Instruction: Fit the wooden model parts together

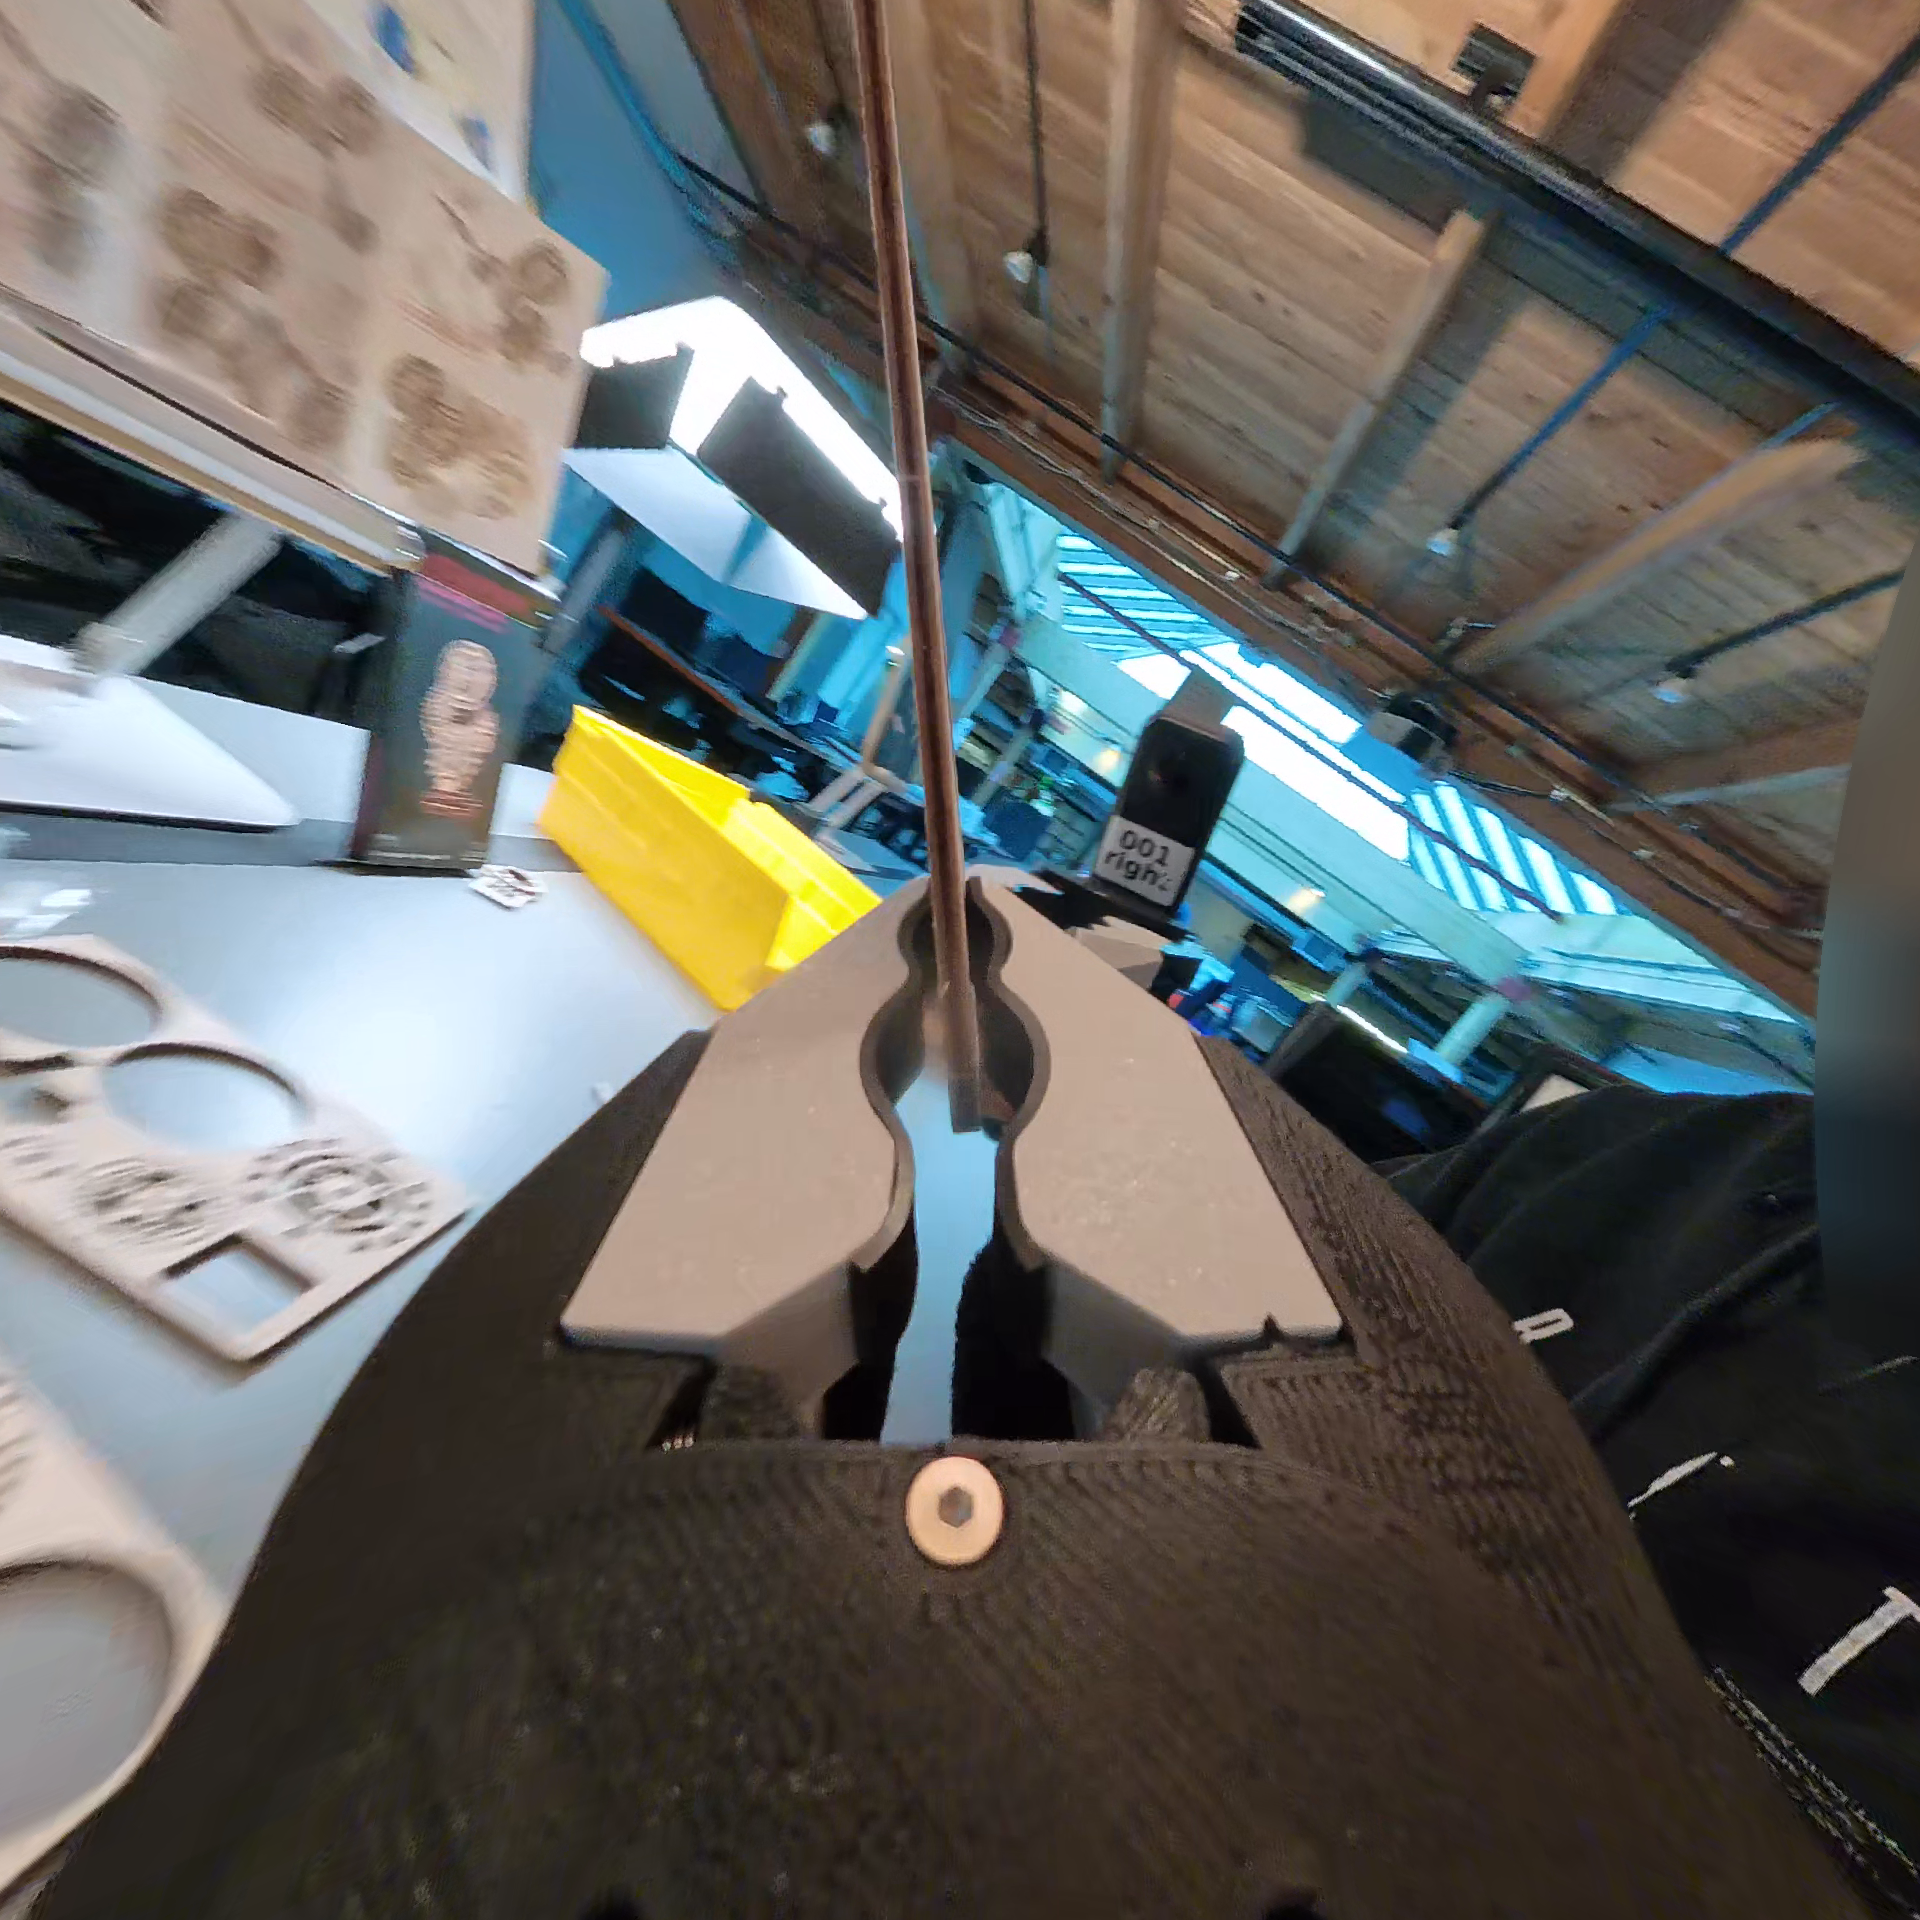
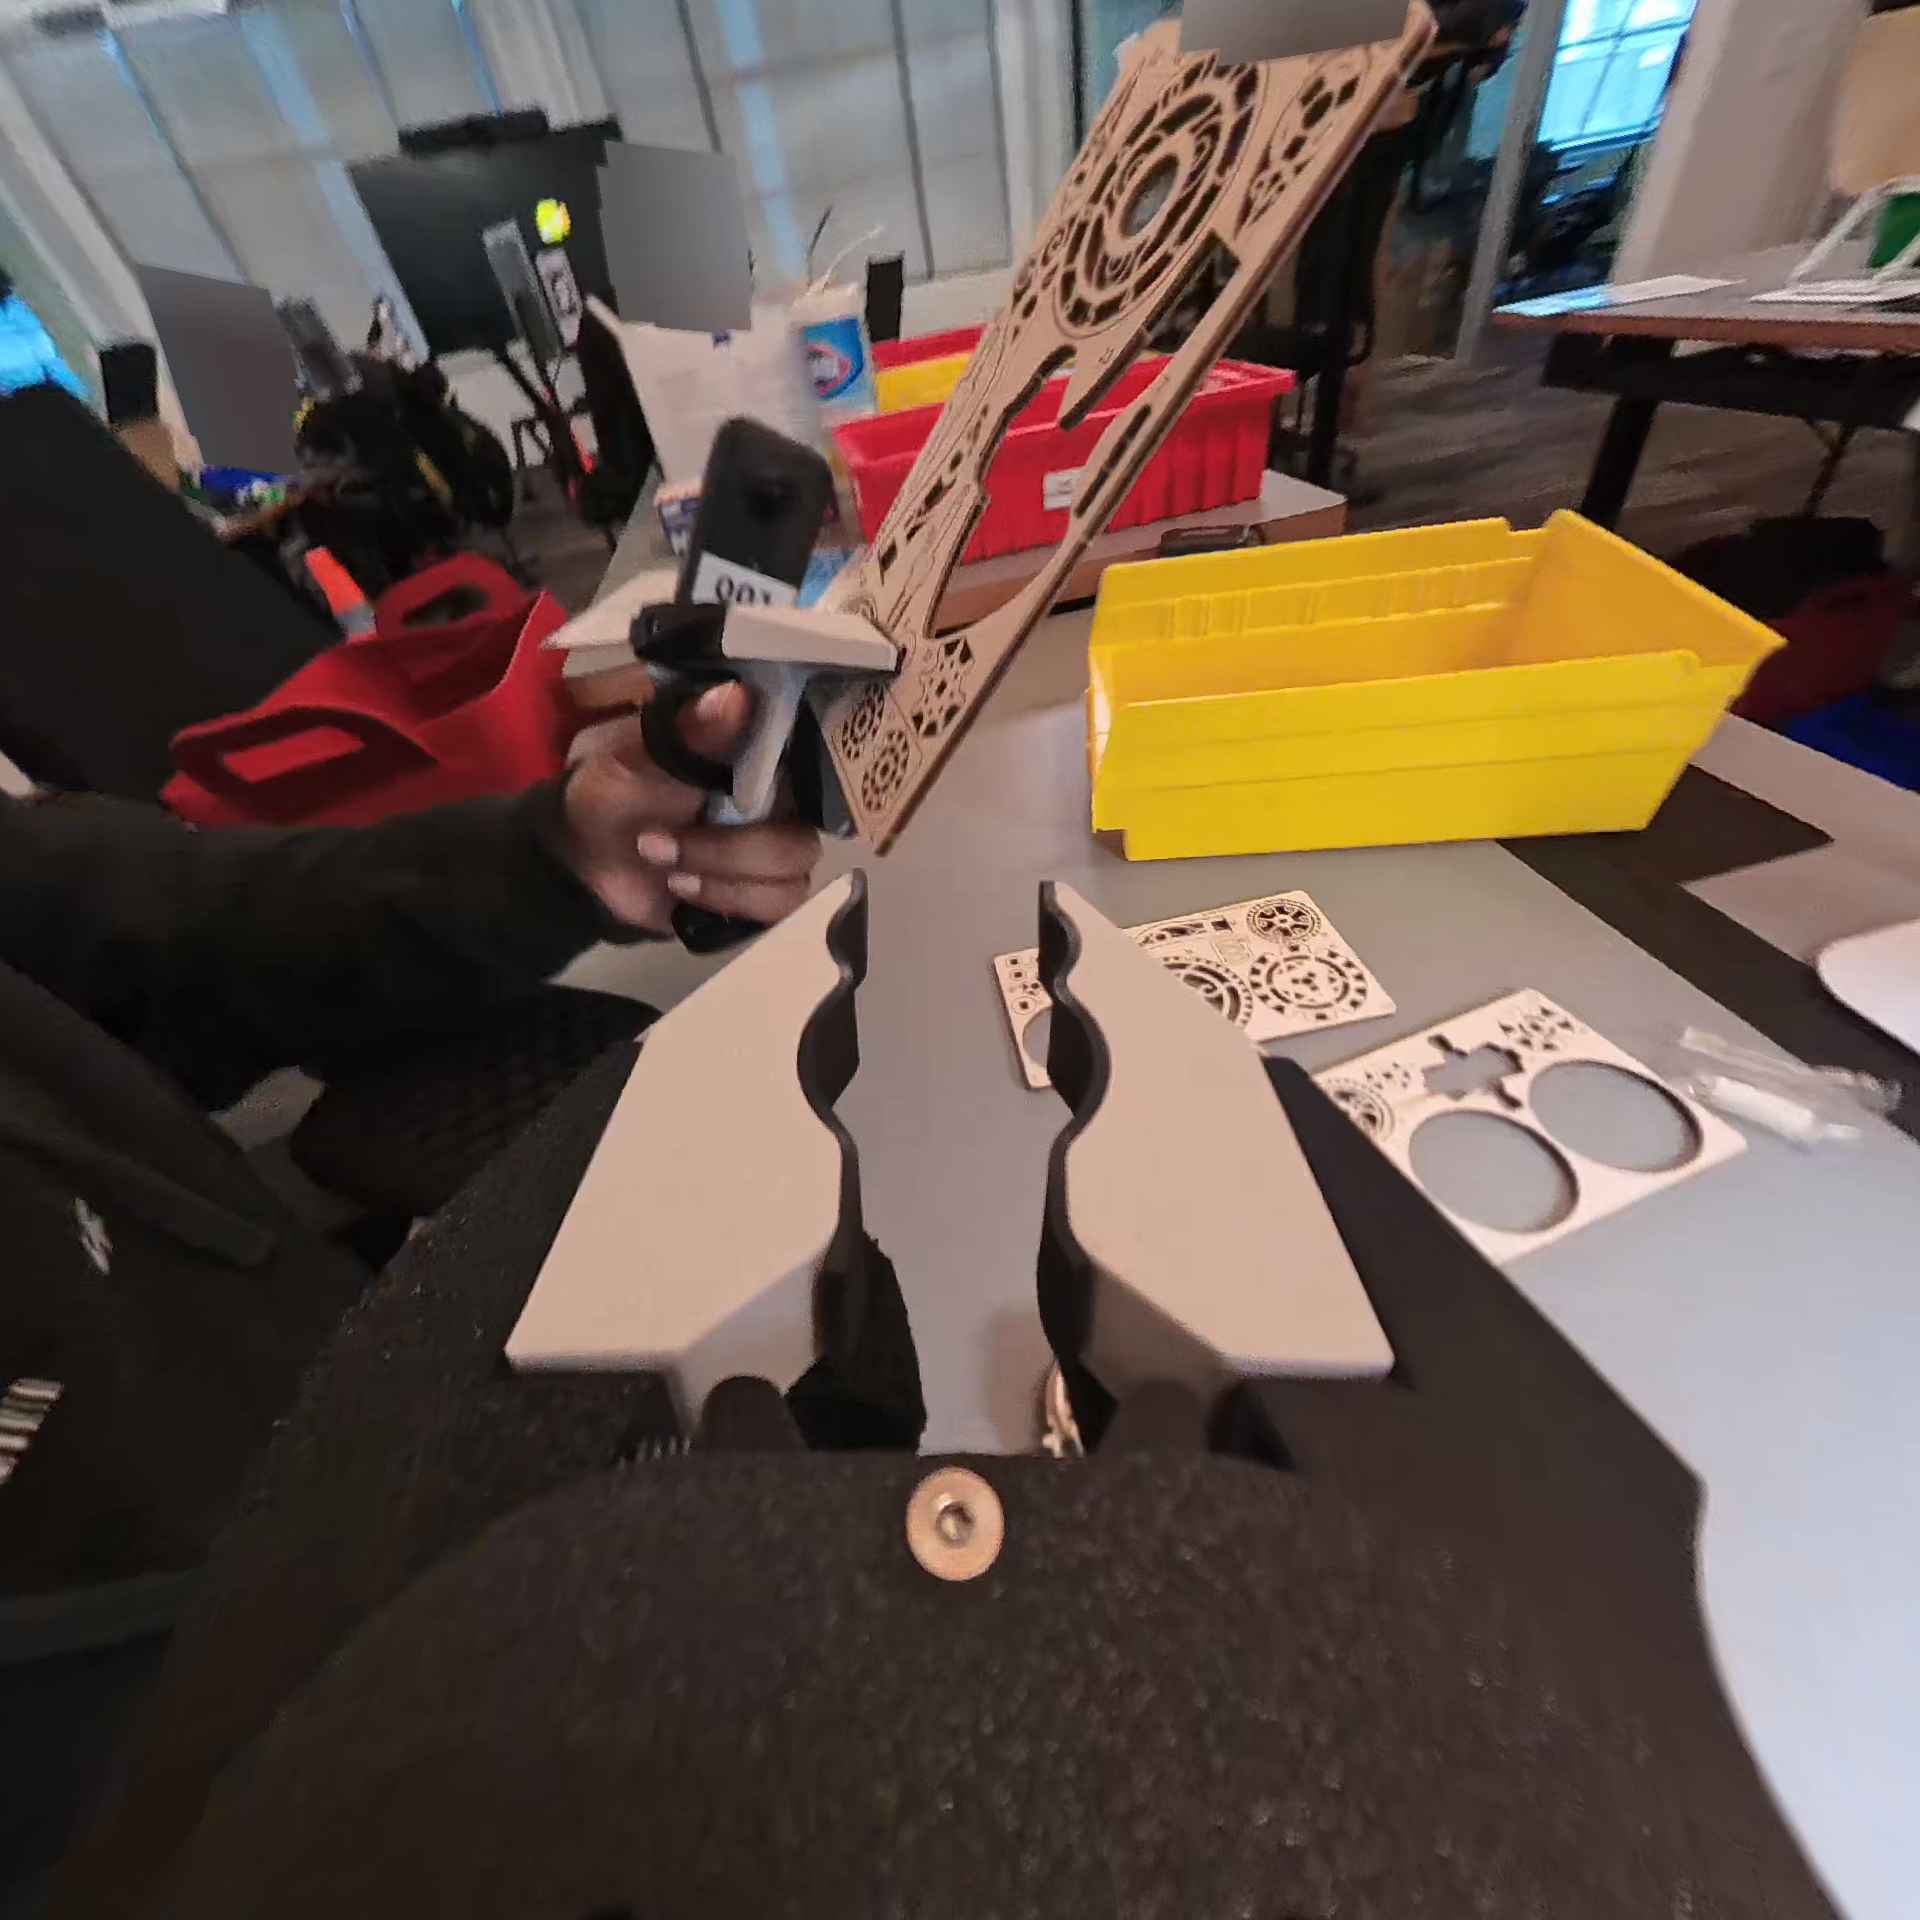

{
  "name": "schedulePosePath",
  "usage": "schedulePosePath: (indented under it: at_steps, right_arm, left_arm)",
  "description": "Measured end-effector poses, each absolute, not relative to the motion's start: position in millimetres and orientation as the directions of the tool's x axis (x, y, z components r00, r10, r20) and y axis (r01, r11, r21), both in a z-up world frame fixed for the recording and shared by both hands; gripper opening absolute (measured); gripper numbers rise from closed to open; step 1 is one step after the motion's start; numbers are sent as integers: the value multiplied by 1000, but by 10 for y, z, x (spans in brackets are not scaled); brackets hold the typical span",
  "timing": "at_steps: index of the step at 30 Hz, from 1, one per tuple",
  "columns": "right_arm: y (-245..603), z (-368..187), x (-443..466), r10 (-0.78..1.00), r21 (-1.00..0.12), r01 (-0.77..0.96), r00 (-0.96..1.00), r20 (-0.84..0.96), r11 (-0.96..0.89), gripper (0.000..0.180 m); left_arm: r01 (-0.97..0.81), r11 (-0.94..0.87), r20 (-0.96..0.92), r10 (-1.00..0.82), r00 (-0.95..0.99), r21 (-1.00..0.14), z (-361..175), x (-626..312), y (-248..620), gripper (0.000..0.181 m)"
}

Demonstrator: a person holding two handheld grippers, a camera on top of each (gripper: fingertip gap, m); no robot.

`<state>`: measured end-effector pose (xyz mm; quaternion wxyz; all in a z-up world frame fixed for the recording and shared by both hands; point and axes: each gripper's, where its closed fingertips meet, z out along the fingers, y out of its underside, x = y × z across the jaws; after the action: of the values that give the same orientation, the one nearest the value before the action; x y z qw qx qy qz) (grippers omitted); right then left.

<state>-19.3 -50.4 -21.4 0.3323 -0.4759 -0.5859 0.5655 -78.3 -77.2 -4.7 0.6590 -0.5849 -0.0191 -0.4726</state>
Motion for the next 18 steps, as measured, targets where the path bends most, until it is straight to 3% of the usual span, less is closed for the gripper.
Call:
schedulePosePath:
  at_steps: [8, 13, 18]
  right_arm:
    - [-220, -323, 162, 874, -922, 109, -291, -388, -373, 27]
    - [-156, -507, 102, 842, -892, 128, -295, -451, -433, 8]
    - [-122, -684, 17, 810, -863, 157, -296, -505, -481, 6]
  left_arm:
    - [629, -210, 568, -692, 445, -749, -261, 16, -301, 1]
    - [625, -217, 577, -676, 457, -750, -456, 38, -209, 1]
    - [628, -242, 607, -643, 467, -740, -618, -47, -170, 1]
